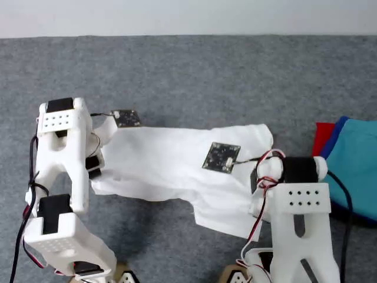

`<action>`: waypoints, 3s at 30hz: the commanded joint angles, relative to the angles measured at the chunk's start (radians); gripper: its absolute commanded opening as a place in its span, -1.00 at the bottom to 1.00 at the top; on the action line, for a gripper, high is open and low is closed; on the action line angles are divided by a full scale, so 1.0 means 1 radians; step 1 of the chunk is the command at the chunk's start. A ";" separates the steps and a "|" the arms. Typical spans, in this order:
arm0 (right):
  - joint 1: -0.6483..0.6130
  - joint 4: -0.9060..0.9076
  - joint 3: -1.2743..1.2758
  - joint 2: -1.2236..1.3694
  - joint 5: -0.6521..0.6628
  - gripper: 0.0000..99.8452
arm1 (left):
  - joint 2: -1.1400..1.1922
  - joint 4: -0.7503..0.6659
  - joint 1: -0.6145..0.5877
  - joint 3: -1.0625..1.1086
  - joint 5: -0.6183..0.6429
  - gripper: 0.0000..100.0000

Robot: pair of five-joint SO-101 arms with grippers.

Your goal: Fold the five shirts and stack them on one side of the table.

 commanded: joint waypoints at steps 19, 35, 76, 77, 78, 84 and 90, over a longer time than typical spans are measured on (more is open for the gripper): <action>-0.008 -0.008 0.086 -0.022 -0.146 -0.49 | -0.064 -0.008 -0.008 0.050 0.106 -0.80; 0.001 -0.180 -0.031 -0.012 -0.161 -0.51 | -0.339 0.028 -0.040 0.008 0.132 -0.77; 0.131 -0.624 -0.911 1.268 -0.540 -0.98 | 0.003 -0.400 0.009 0.008 0.779 -0.99; 0.124 -0.595 -0.931 1.268 -0.540 -0.98 | -0.032 -0.390 0.017 0.008 0.779 -0.99; 0.116 -0.567 -0.953 1.268 -0.540 -0.98 | -0.072 -0.381 0.025 0.008 0.779 -0.99; 0.047 -0.364 -1.094 1.228 -0.542 -0.98 | -0.310 -0.325 0.054 0.013 0.781 -0.99; -0.016 -0.245 -1.109 1.096 -0.542 -0.98 | -0.376 -0.206 0.152 0.058 0.744 -0.99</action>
